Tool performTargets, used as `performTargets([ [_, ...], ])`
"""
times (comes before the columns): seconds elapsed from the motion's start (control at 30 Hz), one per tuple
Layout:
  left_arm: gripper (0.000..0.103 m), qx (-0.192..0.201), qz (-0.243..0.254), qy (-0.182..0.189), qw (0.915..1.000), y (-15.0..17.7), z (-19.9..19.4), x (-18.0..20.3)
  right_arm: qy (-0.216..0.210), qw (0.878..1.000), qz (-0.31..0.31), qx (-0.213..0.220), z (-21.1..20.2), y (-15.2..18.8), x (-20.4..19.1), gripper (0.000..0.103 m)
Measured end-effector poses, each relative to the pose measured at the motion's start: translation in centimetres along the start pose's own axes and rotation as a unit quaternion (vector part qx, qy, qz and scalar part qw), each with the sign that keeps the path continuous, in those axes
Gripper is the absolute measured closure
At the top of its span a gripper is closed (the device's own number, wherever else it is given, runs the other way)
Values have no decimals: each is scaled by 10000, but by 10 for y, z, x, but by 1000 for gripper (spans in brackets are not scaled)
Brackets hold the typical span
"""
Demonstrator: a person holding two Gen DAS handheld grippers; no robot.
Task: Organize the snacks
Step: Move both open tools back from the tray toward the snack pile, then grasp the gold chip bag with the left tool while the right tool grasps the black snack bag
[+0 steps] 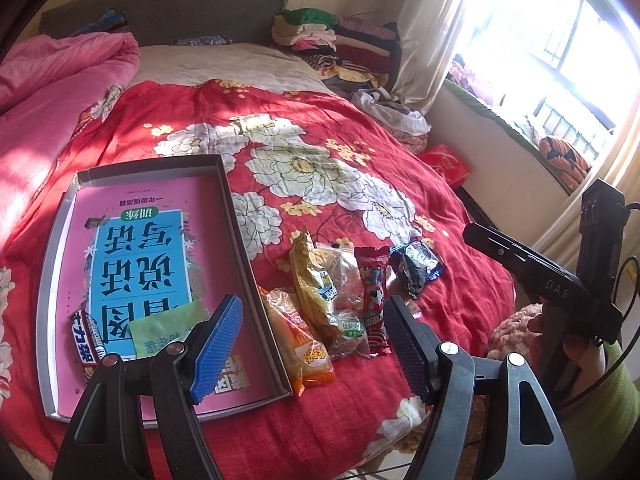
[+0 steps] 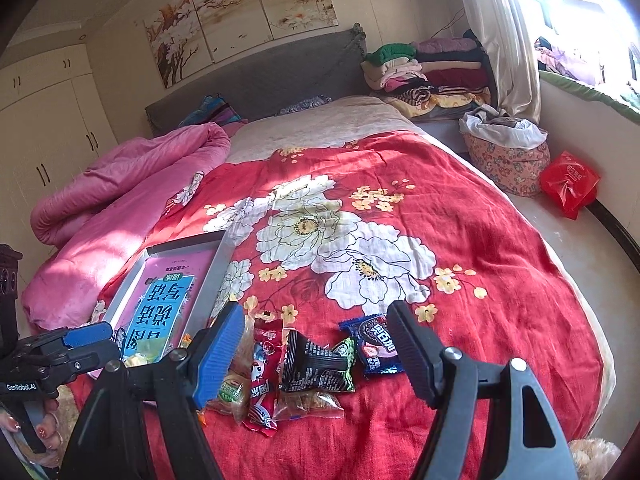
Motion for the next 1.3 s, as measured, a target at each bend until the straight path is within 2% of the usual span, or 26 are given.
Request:
performTargets([
  [0.47, 28, -471, 198, -39, 9987, -1, 42, 17, -44, 9991, 20, -413, 19, 16, 1, 30],
  [0.73, 28, -677, 241, -111, 9974, -1, 66, 17, -71, 9976, -25, -684, 34, 26, 0, 30],
  [0.93, 28, -983, 165, -190, 9948, 2, 84, 10, -105, 9958, -11, -914, 49, 34, 0, 30],
  [1.13, 29, -1110, 318, -367, 9926, 1, 97, 10, -127, 9948, 27, -1012, 56, 37, 2, 30],
  [1.27, 29, -1148, 328, -326, 9923, 0, 102, 9, -120, 9942, 68, -1070, 60, 39, 4, 30],
  [1.3, 32, -1166, 368, -347, 9919, -1, 104, 10, -118, 9940, 80, -1087, 61, 40, 4, 30],
])
Point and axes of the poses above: each gripper's, at about its wrist camera, not at the fingertips, and z roughly the way its jaws point, x to its right, y to its underside, the point moved 6 cm from there along z, roughly the way its jaws point, and after that the axes turned 5 degrees about -z, right-handed, at the moved point
